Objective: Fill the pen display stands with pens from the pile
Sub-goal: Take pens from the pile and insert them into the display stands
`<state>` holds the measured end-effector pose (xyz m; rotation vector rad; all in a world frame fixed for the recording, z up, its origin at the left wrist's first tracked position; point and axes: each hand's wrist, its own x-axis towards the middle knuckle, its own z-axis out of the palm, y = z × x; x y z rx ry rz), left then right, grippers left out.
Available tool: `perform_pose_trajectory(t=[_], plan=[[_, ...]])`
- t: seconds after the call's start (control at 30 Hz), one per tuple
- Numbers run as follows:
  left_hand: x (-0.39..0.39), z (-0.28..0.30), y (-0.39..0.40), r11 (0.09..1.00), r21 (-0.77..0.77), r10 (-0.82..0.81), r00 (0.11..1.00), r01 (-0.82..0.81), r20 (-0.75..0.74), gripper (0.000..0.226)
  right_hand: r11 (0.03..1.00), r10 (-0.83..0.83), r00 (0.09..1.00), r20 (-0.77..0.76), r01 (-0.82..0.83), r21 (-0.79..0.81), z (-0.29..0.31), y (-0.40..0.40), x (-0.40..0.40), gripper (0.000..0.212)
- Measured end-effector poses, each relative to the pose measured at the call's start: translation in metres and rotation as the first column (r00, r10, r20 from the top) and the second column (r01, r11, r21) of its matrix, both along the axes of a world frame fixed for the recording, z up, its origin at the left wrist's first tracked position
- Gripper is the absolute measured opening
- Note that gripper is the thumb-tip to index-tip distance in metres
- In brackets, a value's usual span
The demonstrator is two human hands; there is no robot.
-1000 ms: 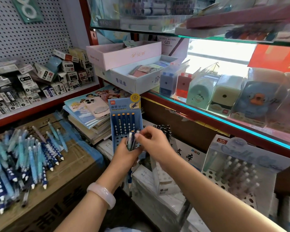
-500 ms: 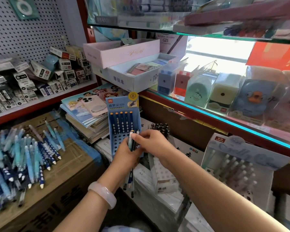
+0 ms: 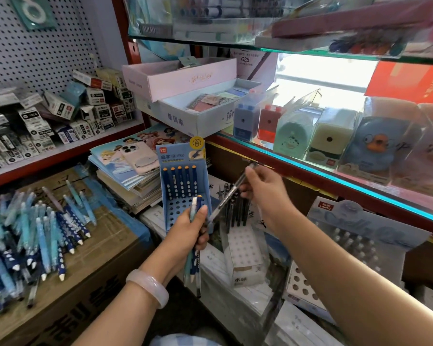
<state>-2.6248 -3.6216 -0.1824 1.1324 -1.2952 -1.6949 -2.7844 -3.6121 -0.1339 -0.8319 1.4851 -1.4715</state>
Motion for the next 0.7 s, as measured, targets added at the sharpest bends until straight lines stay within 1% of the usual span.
perform_pose_trajectory(t=[0.07,0.1,0.17,0.23,0.3,0.47,0.53,0.63,0.7], plan=[[0.0,-0.004,-0.004,0.996,0.046,0.073,0.997,-0.073,-0.004,0.016,0.995,-0.081,0.98,-0.184,0.069,-0.072,0.001,-0.001,-0.014,0.015],[0.0,-0.006,-0.006,0.994,0.055,0.098,0.995,-0.097,-0.002,0.014,0.991,-0.113,0.945,-0.308,0.083,-0.107,0.0,0.0,-0.019,0.014],[-0.001,-0.009,-0.009,0.99,0.057,0.131,0.991,-0.132,0.022,0.015,0.988,-0.129,0.82,-0.558,0.056,-0.145,-0.006,0.004,-0.026,0.012],[-0.001,-0.011,-0.01,0.988,0.056,0.144,0.989,-0.146,0.047,0.016,0.993,-0.094,0.691,-0.717,0.011,-0.119,-0.017,0.007,-0.029,0.014],[-0.001,-0.011,-0.01,0.989,0.052,0.139,0.988,-0.142,0.061,0.014,0.998,-0.048,0.624,-0.78,-0.003,-0.064,-0.029,0.008,-0.027,0.016],[0.001,-0.006,-0.007,0.986,-0.02,0.169,0.984,-0.168,0.057,0.016,0.999,0.035,0.534,-0.845,-0.027,0.024,-0.046,0.006,-0.019,0.017],[0.001,-0.003,-0.006,0.982,-0.046,0.186,0.981,-0.184,0.048,0.014,0.998,0.057,0.532,-0.845,-0.028,0.05,-0.049,0.006,-0.017,0.018],[0.0,-0.001,-0.005,0.979,-0.023,0.205,0.979,-0.205,-0.003,0.009,0.997,0.082,0.527,-0.846,-0.032,0.077,-0.05,0.004,-0.014,0.019],[-0.001,-0.001,-0.004,0.979,-0.006,0.205,0.978,-0.205,-0.025,0.013,0.996,0.086,0.513,-0.854,-0.043,0.075,-0.049,0.002,-0.012,0.019]])
